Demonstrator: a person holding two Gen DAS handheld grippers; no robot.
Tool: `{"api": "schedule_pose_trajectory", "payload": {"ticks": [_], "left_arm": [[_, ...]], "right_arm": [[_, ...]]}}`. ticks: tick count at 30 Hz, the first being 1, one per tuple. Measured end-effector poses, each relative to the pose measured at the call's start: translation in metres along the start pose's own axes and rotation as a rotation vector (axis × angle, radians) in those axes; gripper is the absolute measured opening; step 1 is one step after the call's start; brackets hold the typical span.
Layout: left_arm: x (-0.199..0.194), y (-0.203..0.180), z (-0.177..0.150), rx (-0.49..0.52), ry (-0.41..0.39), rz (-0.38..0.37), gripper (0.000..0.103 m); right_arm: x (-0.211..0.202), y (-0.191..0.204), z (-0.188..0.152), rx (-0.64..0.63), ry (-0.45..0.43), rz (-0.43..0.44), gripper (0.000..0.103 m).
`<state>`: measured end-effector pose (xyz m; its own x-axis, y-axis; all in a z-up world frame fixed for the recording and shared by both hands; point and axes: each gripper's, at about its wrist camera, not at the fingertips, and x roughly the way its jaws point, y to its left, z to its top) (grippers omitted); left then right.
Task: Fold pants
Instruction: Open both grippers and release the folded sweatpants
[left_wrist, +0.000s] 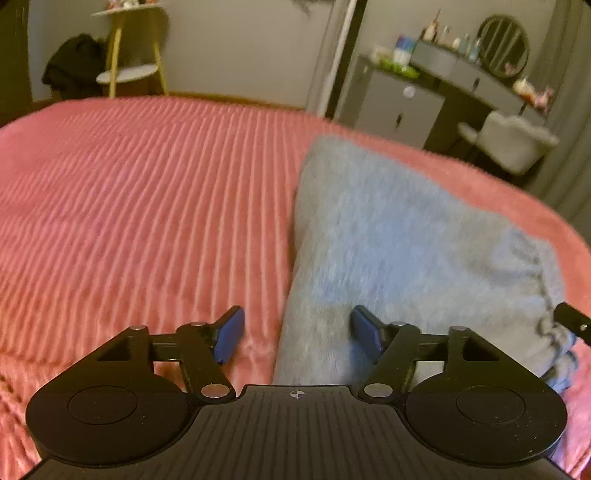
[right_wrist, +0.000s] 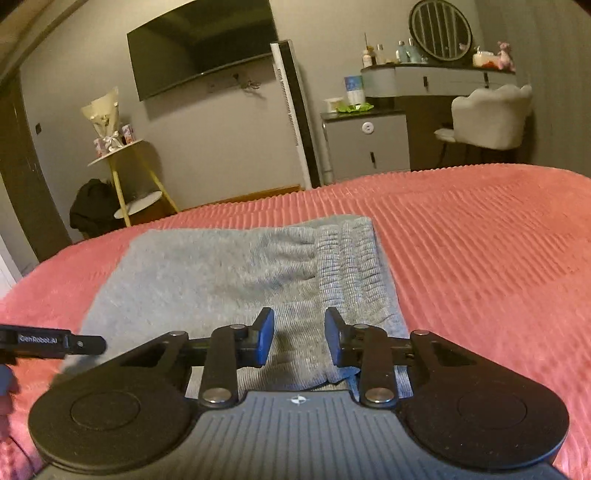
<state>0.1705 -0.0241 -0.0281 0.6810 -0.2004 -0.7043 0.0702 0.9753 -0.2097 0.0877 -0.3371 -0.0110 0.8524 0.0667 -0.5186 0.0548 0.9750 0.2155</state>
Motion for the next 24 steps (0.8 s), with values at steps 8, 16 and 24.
{"api": "schedule_pose_trajectory", "payload": {"ticks": [8,16,24], "left_arm": [[0.008,-0.03,0.029,0.152,-0.09,0.034,0.068],[0.009,-0.036,0.003,0.292,-0.109,0.114,0.07],[-0.028,-0.022,-0.061,0.195,-0.051,-0.006,0.071]], "right_arm": [[0.035,0.032,0.03,-0.185,-0.025,-0.076,0.031],[0.052,0.071,0.006,-0.488,0.035,-0.185,0.032],[-0.007,0.068,-0.05,-0.437,0.061,-0.059,0.037]]}}
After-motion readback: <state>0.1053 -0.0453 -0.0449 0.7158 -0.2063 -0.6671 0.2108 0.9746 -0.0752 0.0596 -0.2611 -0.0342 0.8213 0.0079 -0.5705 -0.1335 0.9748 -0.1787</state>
